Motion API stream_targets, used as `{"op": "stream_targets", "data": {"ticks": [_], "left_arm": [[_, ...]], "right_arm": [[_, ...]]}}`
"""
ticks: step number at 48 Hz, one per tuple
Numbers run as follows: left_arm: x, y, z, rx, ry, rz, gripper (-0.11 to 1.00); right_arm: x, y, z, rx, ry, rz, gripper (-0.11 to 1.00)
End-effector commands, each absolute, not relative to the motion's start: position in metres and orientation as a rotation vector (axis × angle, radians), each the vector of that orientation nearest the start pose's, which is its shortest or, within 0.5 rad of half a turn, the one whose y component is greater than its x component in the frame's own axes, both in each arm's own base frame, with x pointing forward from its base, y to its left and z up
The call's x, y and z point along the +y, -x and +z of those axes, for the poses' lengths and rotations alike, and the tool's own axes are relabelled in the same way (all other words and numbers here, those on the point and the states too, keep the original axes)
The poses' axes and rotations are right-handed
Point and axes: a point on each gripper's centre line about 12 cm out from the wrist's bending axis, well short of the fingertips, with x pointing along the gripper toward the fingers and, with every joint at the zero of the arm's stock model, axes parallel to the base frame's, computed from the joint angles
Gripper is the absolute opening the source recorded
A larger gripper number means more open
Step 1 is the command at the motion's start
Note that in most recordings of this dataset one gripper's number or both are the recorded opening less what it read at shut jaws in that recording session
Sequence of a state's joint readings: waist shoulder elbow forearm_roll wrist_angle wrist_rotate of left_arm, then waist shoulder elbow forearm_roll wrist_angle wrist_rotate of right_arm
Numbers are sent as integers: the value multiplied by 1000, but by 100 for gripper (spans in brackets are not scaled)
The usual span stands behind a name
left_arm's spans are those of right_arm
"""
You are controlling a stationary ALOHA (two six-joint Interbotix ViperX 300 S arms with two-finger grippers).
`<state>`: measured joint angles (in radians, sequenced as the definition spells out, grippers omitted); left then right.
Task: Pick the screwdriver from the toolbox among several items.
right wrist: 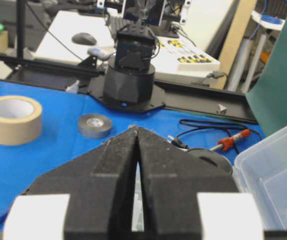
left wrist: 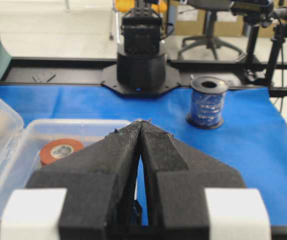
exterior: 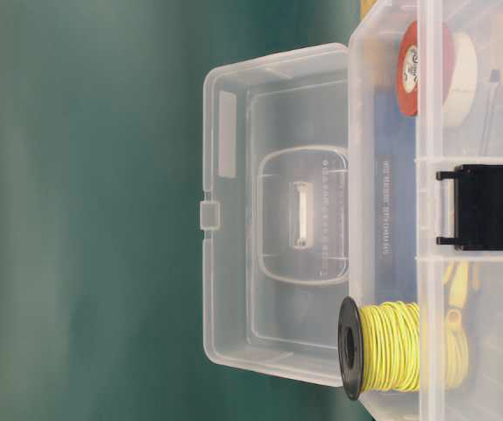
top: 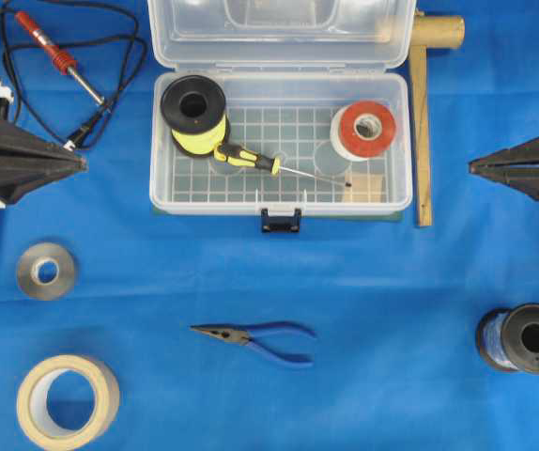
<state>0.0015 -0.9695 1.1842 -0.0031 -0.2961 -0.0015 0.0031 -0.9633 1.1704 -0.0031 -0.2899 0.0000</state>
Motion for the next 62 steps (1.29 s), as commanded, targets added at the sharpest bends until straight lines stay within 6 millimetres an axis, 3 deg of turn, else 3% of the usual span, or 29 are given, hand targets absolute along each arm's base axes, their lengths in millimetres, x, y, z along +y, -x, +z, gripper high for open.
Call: {"op": "stream_targets", "data": {"ticks": [1,11,23,27,30,41,43,53,62], "left_arm": [[2,-200,296,-91,23,13,0],[3,-200,295,-86,25,16,0],[5,-200,295,-88,30,25,0],[5,-200,295,-89,30,28,0],[6,-200,295,-89,33,33,0],[8,-200,297,-97,39,41,0],[7,-199,297,-97,39,40,0],[8,-199,296,-96,37,41,0],[7,-199,295,-94,39,40,0]], "right_arm": [[-3,-202,304,-103,-17,-17,0],[-23,-240,322,70,-116,-105,0],[-53,-313,320,309,-256,-196,0],[-62,-337,309,400,-314,-223,1],[-69,-355,300,469,-361,-247,7],[-86,-411,267,751,-432,-305,71],[-88,-419,259,790,-439,-312,77],[-95,-451,211,917,-476,-349,73],[-98,-464,165,1002,-501,-374,73]]}}
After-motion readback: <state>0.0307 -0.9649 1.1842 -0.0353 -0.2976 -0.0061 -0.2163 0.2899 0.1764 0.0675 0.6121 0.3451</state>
